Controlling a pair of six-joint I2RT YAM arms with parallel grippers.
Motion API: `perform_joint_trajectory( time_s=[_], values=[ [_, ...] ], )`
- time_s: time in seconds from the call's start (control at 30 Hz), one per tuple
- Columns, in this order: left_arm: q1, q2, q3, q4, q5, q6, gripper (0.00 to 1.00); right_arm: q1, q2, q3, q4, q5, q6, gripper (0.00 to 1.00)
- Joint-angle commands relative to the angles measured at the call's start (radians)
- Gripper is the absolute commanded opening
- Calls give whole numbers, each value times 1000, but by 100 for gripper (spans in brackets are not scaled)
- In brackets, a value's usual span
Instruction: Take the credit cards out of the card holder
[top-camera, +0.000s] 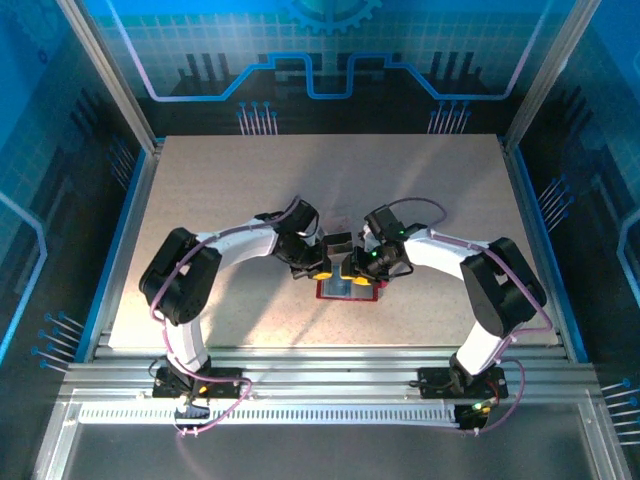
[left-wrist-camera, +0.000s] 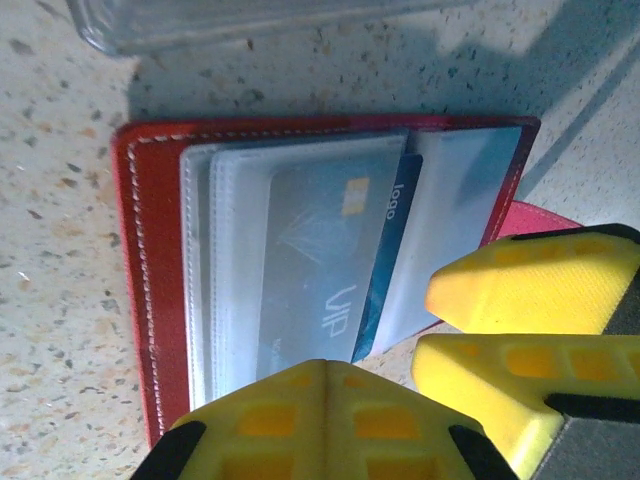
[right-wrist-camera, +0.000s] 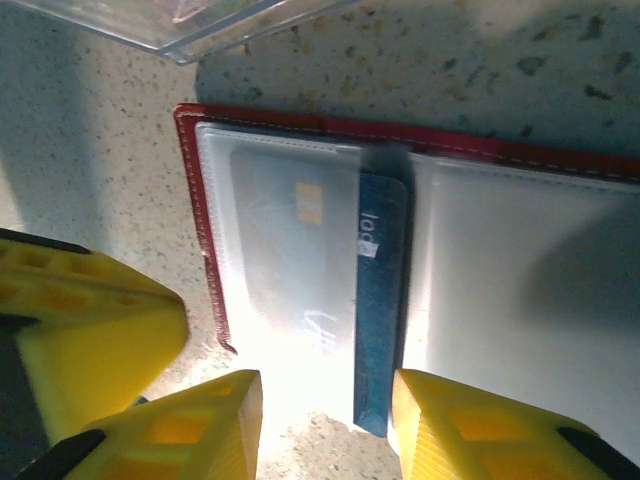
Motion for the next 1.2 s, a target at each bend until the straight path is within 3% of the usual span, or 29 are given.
perform_joint_trajectory(
  time_s=[0.0, 0.43, 0.7, 1.17],
  values=[
    [-3, 26, 9, -47, -20, 7, 0, -11, 0, -9, 23, -36, 13, 39],
    [-3, 100, -40, -13, -39, 18, 0, -15, -3, -14, -2, -10, 0, 39],
    [-1, 89, -65, -28, -61, 28, 0, -25, 29, -40, 96, -70, 39, 37],
    [-1, 84, -69, -29, -63, 27, 0, -27, 56, -105, 113, -16, 12, 33]
  ],
)
